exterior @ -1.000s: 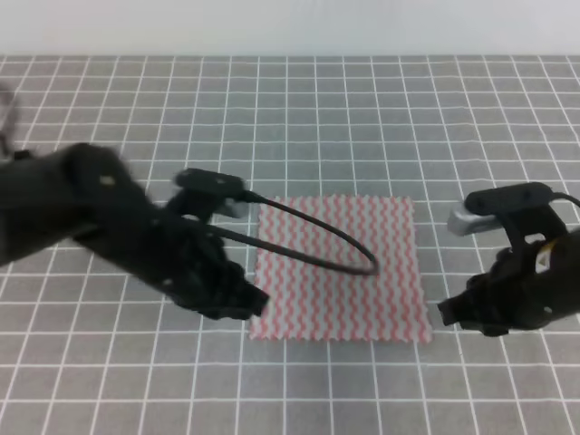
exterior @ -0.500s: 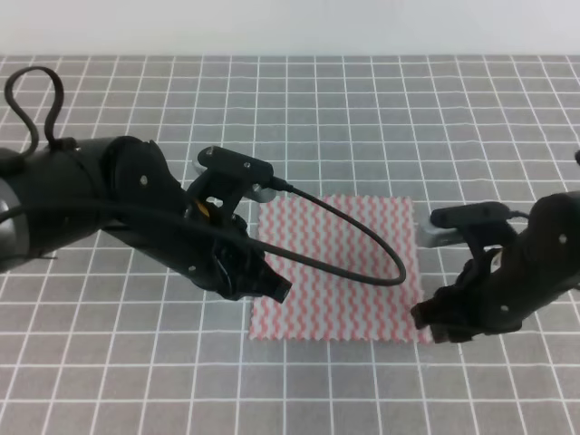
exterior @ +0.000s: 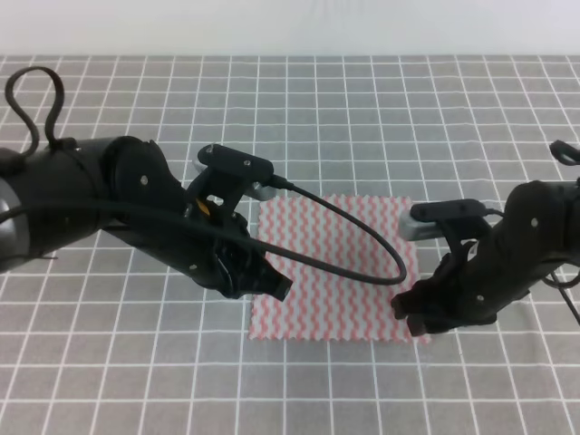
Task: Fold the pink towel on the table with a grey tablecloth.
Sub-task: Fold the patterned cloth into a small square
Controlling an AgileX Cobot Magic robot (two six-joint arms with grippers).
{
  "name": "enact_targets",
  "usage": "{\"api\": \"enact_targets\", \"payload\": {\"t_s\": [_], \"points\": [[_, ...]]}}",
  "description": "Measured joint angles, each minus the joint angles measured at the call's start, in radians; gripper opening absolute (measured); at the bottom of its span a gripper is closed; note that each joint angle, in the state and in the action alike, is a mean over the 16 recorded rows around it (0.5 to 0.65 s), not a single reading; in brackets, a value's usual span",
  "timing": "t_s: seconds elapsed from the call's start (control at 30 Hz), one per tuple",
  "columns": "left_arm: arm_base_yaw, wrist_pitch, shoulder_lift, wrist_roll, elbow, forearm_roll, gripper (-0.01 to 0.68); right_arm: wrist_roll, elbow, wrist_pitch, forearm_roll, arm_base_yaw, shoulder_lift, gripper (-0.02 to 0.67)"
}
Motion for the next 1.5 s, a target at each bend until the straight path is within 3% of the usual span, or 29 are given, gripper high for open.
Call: {"api": "enact_targets", "payload": {"t_s": [0.27,0.73,0.97,1.17,1.5], "points": [[0.000,-0.005,0.000,0.000,0.000,0.000,-0.003,-0.001,-0.012,0.005,0.001,0.000,0.029,0.232],[0.000,-0.004,-0.001,0.018,0.000,0.020,-0.003,-0.007,-0.082,0.047,0.005,0.000,0.036,0.018],[0.000,0.015,-0.003,0.076,0.000,0.053,0.010,-0.019,-0.163,0.095,0.004,0.000,0.038,-0.013],[0.000,0.036,-0.001,0.142,0.001,0.074,0.092,-0.030,-0.225,0.121,-0.002,0.000,0.036,-0.015],[0.000,0.059,0.004,0.282,0.001,0.076,0.355,-0.044,-0.263,0.103,-0.012,-0.001,0.033,-0.015]]}}
